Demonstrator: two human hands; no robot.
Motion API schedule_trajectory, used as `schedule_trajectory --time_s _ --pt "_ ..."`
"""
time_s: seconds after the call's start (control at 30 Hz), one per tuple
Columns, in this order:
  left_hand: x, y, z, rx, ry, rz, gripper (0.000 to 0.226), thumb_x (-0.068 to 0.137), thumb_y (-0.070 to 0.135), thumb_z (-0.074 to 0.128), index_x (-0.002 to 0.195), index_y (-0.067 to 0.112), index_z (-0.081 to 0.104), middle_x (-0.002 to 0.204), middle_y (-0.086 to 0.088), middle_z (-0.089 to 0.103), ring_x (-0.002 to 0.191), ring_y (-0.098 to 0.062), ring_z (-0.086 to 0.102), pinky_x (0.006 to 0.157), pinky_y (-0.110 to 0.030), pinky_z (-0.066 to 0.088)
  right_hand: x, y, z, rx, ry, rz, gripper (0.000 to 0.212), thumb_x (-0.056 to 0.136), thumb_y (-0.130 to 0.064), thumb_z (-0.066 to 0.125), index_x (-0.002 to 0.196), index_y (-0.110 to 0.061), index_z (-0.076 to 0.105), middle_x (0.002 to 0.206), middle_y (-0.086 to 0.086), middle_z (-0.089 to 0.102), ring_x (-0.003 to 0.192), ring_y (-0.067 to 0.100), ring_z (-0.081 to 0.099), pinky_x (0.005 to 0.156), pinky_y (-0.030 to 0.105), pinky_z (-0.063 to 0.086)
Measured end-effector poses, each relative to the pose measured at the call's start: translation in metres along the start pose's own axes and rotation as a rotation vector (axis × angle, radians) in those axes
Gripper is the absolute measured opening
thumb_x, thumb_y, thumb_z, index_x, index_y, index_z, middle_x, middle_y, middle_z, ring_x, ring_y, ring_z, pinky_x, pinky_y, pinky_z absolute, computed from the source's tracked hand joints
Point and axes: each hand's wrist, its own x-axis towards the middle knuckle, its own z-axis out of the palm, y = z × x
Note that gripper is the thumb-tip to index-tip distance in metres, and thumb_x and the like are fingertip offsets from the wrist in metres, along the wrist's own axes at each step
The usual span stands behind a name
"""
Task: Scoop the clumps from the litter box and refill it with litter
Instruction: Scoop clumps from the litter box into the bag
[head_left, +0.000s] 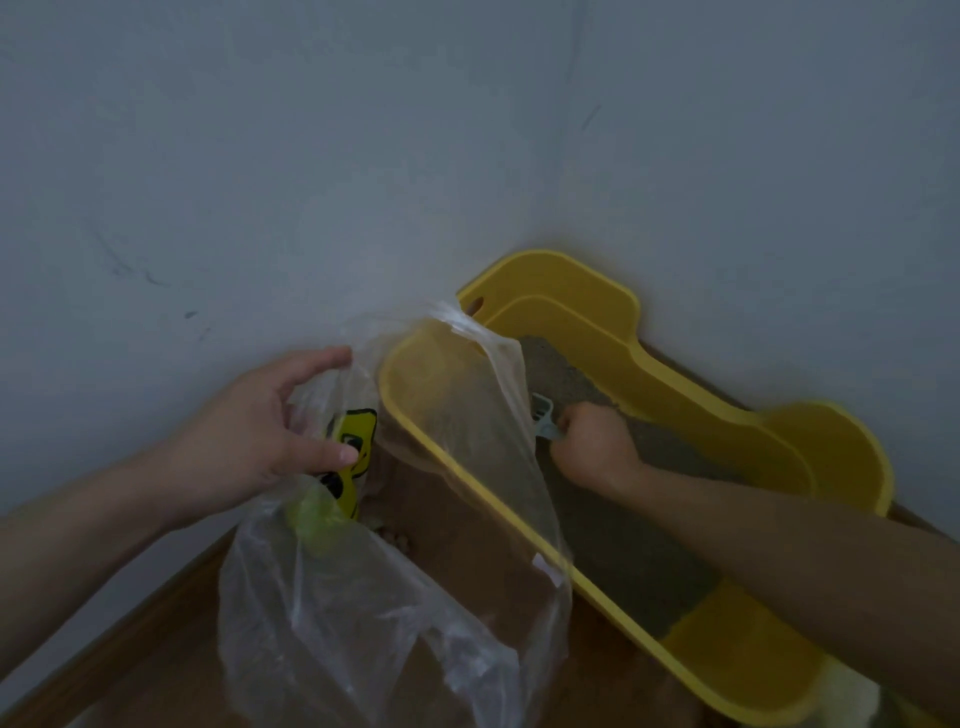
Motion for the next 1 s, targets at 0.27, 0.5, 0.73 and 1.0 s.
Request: schedule_trajectory --time_s 0.27,0.5,0.73,1.0 --pt "-0.003 -0.006 -0.002 -0.032 0.01 -0.014 0.086 0.06 -0.002 0.088 0.135 0.024 0.054 0.138 0.008 0.052 0.089 0.018 0.058 0.067 0.0 0.043 0.014 -0.008 0.02 0.112 0.026 0.037 0.01 0.091 -0.013 0.061 0.081 -0.015 0.056 0.081 0.006 0.06 0.068 0.017 0.055 0.051 0.03 0.04" --pt "-0.008 -0.004 -0.008 -0.068 -0.01 -0.044 0.097 0.035 0.04 0.085 0.128 0.039 0.056 0.131 0.009 0.06 0.102 -0.002 0.066 0.088 -0.022 0.052 0.009 0.011 0.015 0.17 0.049 -0.032 0.007 0.093 -0.013 0.061 0.099 -0.015 0.062 0.091 0.006 0.063 0.072 0.014 0.056 0.058 0.032 0.047" --pt "-0.01 0.003 -0.01 -0.021 0.009 -0.048 0.101 0.035 0.043 0.086 0.132 0.036 0.056 0.136 0.011 0.056 0.116 -0.009 0.061 0.102 -0.041 0.049 -0.007 0.025 -0.003 0.171 0.109 -0.061 0.014 0.091 -0.018 0.066 0.105 -0.017 0.064 0.098 0.004 0.065 0.082 0.015 0.06 0.067 0.03 0.049" --pt "-0.011 0.021 -0.004 0.059 0.006 -0.054 0.102 0.043 0.036 0.092 0.136 0.033 0.053 0.133 0.009 0.056 0.084 -0.004 0.058 0.082 -0.026 0.048 -0.04 0.04 -0.03 0.207 0.179 -0.082 0.014 0.09 -0.02 0.069 0.103 -0.023 0.064 0.093 -0.004 0.065 0.08 0.008 0.061 0.07 0.029 0.054"
